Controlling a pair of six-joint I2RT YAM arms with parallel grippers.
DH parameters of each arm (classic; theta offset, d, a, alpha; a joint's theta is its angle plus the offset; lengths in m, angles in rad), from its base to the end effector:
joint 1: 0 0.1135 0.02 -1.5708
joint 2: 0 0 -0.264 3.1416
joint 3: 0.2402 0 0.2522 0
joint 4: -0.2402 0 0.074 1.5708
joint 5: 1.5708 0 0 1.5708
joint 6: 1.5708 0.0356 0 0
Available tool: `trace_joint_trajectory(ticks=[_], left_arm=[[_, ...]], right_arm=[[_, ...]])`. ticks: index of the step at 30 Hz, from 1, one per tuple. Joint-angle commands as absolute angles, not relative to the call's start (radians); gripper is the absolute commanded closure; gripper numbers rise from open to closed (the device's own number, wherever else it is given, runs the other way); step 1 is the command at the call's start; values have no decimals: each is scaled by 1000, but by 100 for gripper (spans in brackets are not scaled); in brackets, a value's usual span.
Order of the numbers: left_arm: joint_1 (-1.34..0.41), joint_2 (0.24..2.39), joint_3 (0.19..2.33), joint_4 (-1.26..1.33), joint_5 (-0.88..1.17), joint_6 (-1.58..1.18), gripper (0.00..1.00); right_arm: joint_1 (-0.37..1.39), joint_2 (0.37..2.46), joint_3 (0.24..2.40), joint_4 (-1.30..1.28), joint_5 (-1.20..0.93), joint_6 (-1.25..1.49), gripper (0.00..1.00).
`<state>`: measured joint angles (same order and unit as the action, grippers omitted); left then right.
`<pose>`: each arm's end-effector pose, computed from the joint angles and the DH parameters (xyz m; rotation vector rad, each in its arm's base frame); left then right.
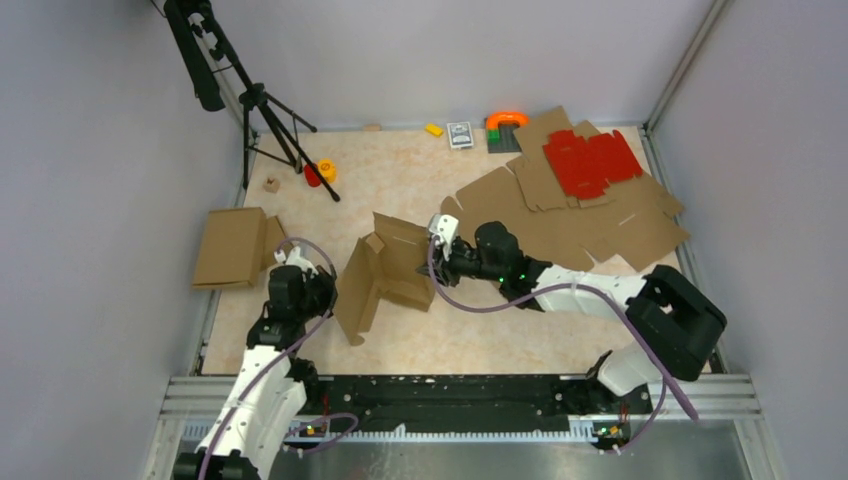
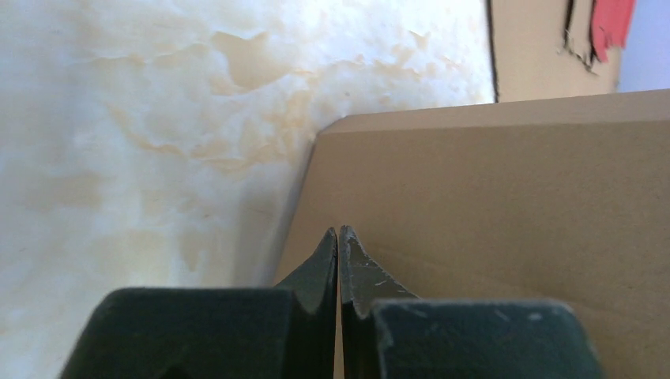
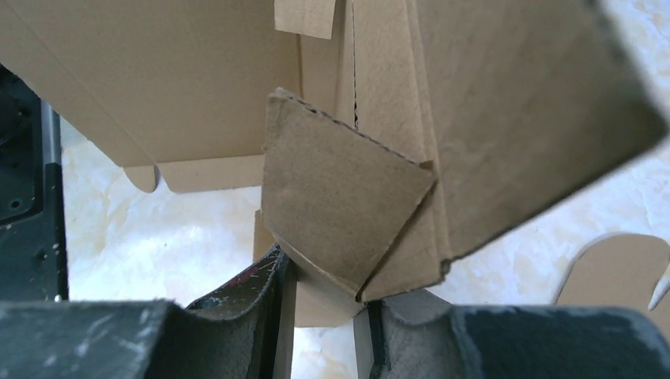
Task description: Fold the paper box
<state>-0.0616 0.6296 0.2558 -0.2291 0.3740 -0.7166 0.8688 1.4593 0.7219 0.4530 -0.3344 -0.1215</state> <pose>0.1437 -0.0219 0.1746 -0.5099 2.1941 -0.8394 0.1949 0.2485 0.2254 -1.1181 1.5630 0.8212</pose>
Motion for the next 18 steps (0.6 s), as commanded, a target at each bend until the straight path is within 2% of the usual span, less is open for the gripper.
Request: trace_joint_trajectory(ticks=[1,3,8,13,18], left_arm=[[-61,587,326,-314,219,-733,100],[-61,580,375,-391,122,-738,100],[-60,576,508,-548,-208,-770,92],[-52,567,544,-583,-368,-774,83],[-8,597,539,-583,-441,-786,87]], right_arm=[[877,1521,794,504,-323,-150,80],[879,1546,805,515,-319,-153,80],[880,1606,852,523,-323,-158,80],[890,1686,931,524,-329,-160,81],[902,1759,1006,522,-295,-155,80]])
